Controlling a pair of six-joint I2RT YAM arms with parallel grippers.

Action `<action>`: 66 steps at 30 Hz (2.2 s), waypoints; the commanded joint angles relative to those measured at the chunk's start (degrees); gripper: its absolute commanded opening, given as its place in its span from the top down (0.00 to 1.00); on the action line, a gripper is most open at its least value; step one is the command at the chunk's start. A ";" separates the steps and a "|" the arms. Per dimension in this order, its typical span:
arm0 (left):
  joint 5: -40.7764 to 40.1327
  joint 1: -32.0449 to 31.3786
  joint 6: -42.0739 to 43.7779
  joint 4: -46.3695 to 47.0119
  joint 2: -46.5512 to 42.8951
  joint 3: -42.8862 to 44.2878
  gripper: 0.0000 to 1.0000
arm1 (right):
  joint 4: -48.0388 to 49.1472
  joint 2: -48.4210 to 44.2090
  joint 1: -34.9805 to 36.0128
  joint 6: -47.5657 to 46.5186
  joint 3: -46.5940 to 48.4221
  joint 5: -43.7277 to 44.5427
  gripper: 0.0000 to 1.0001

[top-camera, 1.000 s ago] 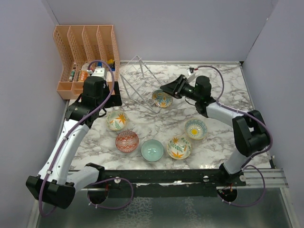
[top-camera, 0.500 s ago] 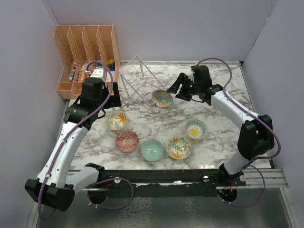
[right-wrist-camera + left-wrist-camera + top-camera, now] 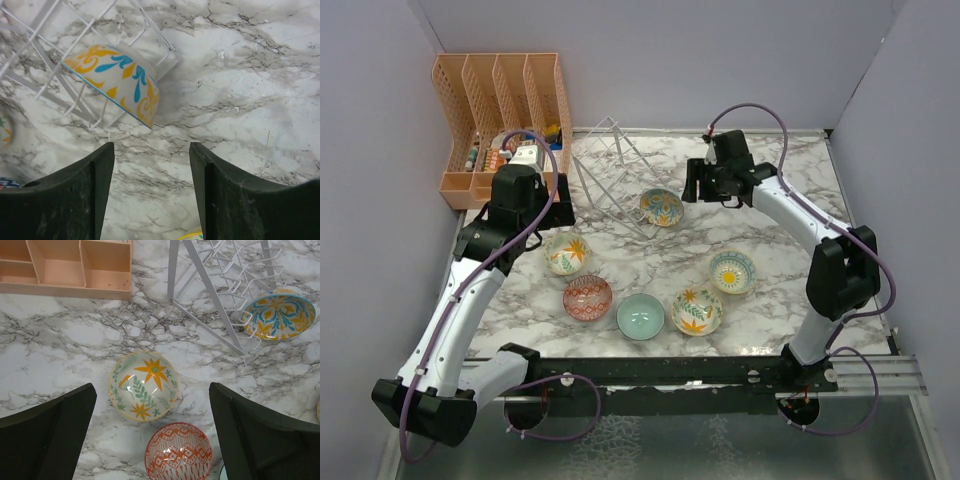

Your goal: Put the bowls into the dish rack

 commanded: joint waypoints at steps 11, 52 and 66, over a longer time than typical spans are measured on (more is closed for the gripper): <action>-0.90 -0.31 0.44 1.57 1.19 0.22 0.01 | 18.13 1.45 2.94 -16.49 -8.62 -3.15 0.41; -1.10 -0.33 1.00 2.12 2.24 -0.04 0.01 | 20.56 -7.40 5.23 -14.72 -19.33 12.58 0.99; -0.64 -0.56 0.49 1.27 1.15 0.21 0.01 | 12.55 -0.55 -8.86 -6.38 -16.83 3.72 0.99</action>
